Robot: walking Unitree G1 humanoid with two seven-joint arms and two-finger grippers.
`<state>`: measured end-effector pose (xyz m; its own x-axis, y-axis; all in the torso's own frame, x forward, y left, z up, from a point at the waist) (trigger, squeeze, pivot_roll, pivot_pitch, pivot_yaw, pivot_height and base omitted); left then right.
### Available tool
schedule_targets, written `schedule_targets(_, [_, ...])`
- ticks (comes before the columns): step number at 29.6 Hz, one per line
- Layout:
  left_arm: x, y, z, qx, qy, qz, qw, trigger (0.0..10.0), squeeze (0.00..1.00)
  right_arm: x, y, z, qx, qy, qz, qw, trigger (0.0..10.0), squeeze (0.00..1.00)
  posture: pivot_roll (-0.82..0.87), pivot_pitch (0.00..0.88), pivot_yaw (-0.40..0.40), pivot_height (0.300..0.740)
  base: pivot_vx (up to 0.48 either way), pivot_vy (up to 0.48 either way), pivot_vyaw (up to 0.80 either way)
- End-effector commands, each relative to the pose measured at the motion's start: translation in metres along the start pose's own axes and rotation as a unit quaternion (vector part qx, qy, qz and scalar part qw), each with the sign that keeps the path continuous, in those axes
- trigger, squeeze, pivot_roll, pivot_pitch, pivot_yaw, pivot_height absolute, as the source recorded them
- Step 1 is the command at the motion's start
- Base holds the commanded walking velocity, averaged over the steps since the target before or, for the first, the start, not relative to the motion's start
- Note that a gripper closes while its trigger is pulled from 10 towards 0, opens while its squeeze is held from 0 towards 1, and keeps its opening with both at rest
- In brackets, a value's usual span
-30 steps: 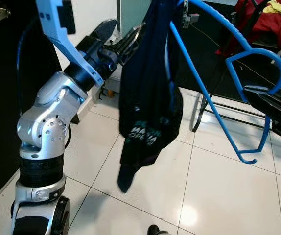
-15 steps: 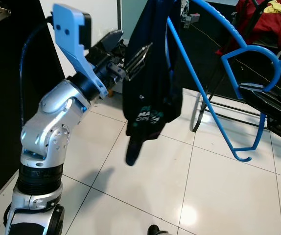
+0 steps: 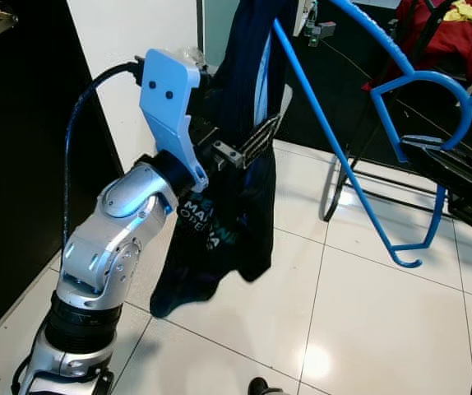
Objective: Hang hanger
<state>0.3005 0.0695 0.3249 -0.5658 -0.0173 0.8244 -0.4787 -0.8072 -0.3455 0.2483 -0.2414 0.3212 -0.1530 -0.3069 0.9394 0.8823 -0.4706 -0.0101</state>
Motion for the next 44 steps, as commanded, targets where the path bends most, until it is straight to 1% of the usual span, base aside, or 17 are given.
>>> schedule_targets(1, [-0.004, 0.004, -0.002, 0.001, -0.011, 0.017, 1.000, 10.0, 0.00, 0.006, -0.005, 0.004, 0.016, 0.007, -0.010, 1.000, 10.0, 0.00, -0.02, 0.183, -0.017, 0.740, 0.000, 0.000, 0.00])
schedule_targets(2, [-0.010, 0.003, -0.002, 0.017, -0.029, 0.045, 0.998, 10.0, 0.00, 0.006, -0.005, 0.005, 0.017, 0.007, -0.011, 1.000, 10.0, 0.00, -0.02, 0.183, -0.017, 0.740, 0.000, 0.000, 0.00])
schedule_targets(4, [-0.010, 0.003, -0.002, 0.017, -0.029, 0.045, 0.998, 10.0, 0.00, 0.006, -0.005, 0.005, 0.017, 0.007, -0.011, 1.000, 10.0, 0.00, -0.02, 0.183, -0.017, 0.740, 0.000, 0.000, 0.00])
schedule_targets(5, [-0.015, 0.002, -0.002, 0.029, -0.040, 0.069, 0.996, 10.0, 0.00, 0.006, -0.005, 0.006, 0.019, 0.008, -0.011, 1.000, 10.0, 0.00, -0.02, 0.179, -0.015, 0.740, 0.000, 0.000, 0.00])
schedule_targets(9, [-0.017, 0.001, -0.003, 0.038, -0.044, 0.078, 0.995, 10.0, 0.00, 0.006, -0.006, 0.007, 0.020, 0.008, -0.011, 1.000, 10.0, 0.00, -0.02, 0.179, -0.015, 0.740, 0.000, 0.000, 0.00])
schedule_targets(10, [-0.018, -0.001, -0.003, 0.046, -0.047, 0.082, 0.994, 3.9, 0.00, 0.006, -0.006, 0.007, 0.020, 0.008, -0.011, 1.000, 10.0, 0.00, -0.03, 0.177, -0.015, 0.740, 0.000, 0.000, 0.00])
schedule_targets(11, [-0.018, -0.001, -0.003, 0.046, -0.047, 0.082, 0.994, 3.9, 0.00, 0.006, -0.006, 0.007, 0.020, 0.008, -0.011, 1.000, 10.0, 0.00, -0.03, 0.177, -0.015, 0.740, 0.000, 0.000, 0.00])
schedule_targets(12, [-0.019, -0.003, -0.003, 0.055, -0.048, 0.083, 0.994, 0.0, 0.00, 0.006, -0.006, 0.007, 0.020, 0.008, -0.012, 1.000, 10.0, 0.00, -0.03, 0.177, -0.015, 0.740, 0.000, 0.000, 0.00])
schedule_targets(14, [-0.019, -0.003, -0.003, 0.055, -0.048, 0.083, 0.994, 0.0, 0.00, 0.006, -0.006, 0.007, 0.020, 0.008, -0.012, 1.000, 10.0, 0.00, -0.03, 0.177, -0.015, 0.740, 0.000, 0.000, 0.00])
schedule_targets(15, [-0.019, -0.007, -0.004, 0.068, -0.051, 0.080, 0.993, 10.0, 0.00, 0.006, -0.006, 0.007, 0.019, 0.008, -0.012, 1.000, 10.0, 0.00, -0.03, 0.170, -0.015, 0.740, 0.000, 0.000, 0.00])
schedule_targets(20, [-0.019, -0.008, -0.004, 0.072, -0.051, 0.078, 0.993, 10.0, 0.00, 0.005, -0.006, 0.008, 0.019, 0.007, -0.012, 1.000, 10.0, 0.00, -0.03, 0.170, -0.015, 0.740, 0.000, 0.000, 0.00])
schedule_targets(21, [-0.019, -0.008, -0.004, 0.074, -0.051, 0.077, 0.993, 0.0, 0.00, 0.005, -0.006, 0.008, 0.019, 0.007, -0.012, 1.000, 10.0, 0.00, -0.03, 0.170, -0.015, 0.740, 0.000, 0.000, 0.00])
schedule_targets(29, [-0.020, -0.008, -0.003, 0.080, -0.050, 0.081, 0.992, 0.0, 0.00, 0.005, -0.006, 0.008, 0.018, 0.005, -0.013, 1.000, 10.0, 0.00, -0.03, 0.175, -0.017, 0.740, 0.000, 0.000, 0.00])
schedule_targets(30, [-0.018, -0.009, -0.002, 0.084, -0.046, 0.083, 0.992, 0.0, 0.00, 0.003, -0.004, 0.007, 0.009, -0.003, -0.015, 1.000, 10.0, 0.00, -0.03, 0.178, -0.018, 0.740, 0.000, 0.000, 0.00])
schedule_targets(31, [-0.017, -0.012, -0.002, 0.088, -0.043, 0.086, 0.992, 0.4, 0.00, 0.000, -0.002, 0.005, -0.003, -0.013, -0.018, 1.000, 10.0, 0.00, -0.03, 0.179, -0.018, 0.740, 0.000, 0.000, 0.00])
schedule_targets(34, [-0.015, -0.018, 0.000, 0.093, -0.039, 0.093, 0.991, 0.8, 0.00, -0.005, 0.000, 0.004, -0.017, -0.023, -0.021, 0.999, 10.0, 0.00, -0.03, 0.179, -0.014, 0.740, 0.000, 0.000, 0.00])
schedule_targets(44, [-0.012, -0.027, 0.003, 0.100, -0.032, 0.106, 0.989, 1.0, 0.00, -0.013, 0.004, 0.004, -0.037, -0.038, -0.023, 0.998, 10.0, 0.00, -0.03, 0.180, -0.011, 0.740, 0.000, 0.000, 0.00])
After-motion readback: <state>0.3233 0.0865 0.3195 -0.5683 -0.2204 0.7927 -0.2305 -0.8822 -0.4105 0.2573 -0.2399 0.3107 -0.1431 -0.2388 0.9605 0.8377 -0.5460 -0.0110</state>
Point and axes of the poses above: a point about 5 cm out from each wrist's last joint towards the gripper, its own z axis pointing out of the wrist towards the gripper, its own x axis along the axis of the wrist's last joint, y = z × x, the point moved 2 cm from there along z, pointing out of the wrist towards the gripper, and after that the axes turned 9 degrees about z, right-handed, at the moved point
